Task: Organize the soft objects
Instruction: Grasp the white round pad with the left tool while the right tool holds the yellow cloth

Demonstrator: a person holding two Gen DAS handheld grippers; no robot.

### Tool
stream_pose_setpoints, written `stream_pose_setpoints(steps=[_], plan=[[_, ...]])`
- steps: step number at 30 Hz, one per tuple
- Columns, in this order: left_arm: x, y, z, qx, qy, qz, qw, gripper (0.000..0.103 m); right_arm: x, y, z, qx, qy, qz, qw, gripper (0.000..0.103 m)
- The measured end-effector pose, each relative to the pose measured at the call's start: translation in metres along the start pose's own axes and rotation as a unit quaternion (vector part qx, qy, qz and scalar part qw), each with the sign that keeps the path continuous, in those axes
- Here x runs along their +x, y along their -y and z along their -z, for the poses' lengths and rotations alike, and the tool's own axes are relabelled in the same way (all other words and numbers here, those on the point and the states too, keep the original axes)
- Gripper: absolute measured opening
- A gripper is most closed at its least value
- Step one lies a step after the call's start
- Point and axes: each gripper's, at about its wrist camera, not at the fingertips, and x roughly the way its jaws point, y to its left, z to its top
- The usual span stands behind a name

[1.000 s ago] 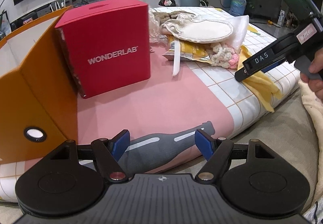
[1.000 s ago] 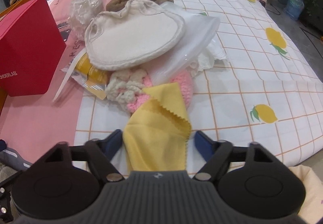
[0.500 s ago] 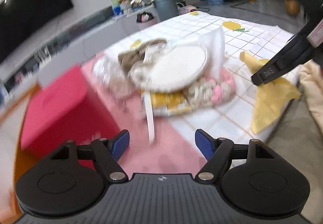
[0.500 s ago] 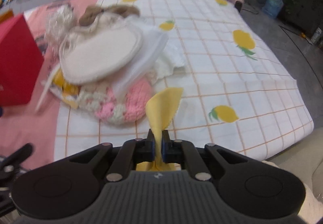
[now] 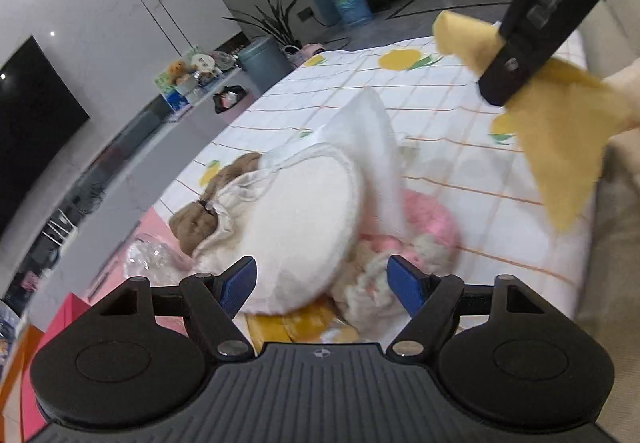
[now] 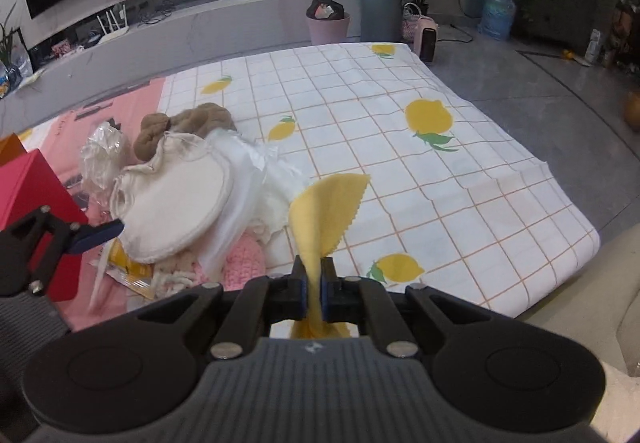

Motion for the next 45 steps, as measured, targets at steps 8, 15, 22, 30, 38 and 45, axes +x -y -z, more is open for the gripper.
stream_pose_setpoints(steps=[8,15,22,30,38,45], plan=[[0.008,-0.01,-0.015,0.017,0.005,-0.024,0.9996,0.092,0.007,0.005,0.001,0.014,-0.007,-0.005,1.0,0.003],[0.035,-0.02,-0.02,0.029,-0.036,-0.1,0.994,0.081,0.006,0.007,0.001,0.019,-0.002,-0.008,1.0,0.004],[0.04,-0.023,-0.016,0.007,-0.071,-0.079,0.9943,0.006,0.01,0.007,0.001,0.02,-0.009,-0.009,1.0,0.004],[-0.009,-0.042,-0.009,-0.041,-0.037,-0.042,0.9976,0.005,0.007,0.003,0.002,0.015,-0.009,-0.026,1.0,0.003],[-0.058,-0.064,-0.017,-0.087,0.001,-0.056,0.9946,0.005,-0.004,-0.006,0.003,0.007,0.002,-0.039,0.999,0.003],[-0.092,-0.079,-0.021,-0.115,0.02,-0.059,0.9914,0.005,-0.013,-0.026,0.016,-0.008,-0.001,-0.055,0.998,0.003]])
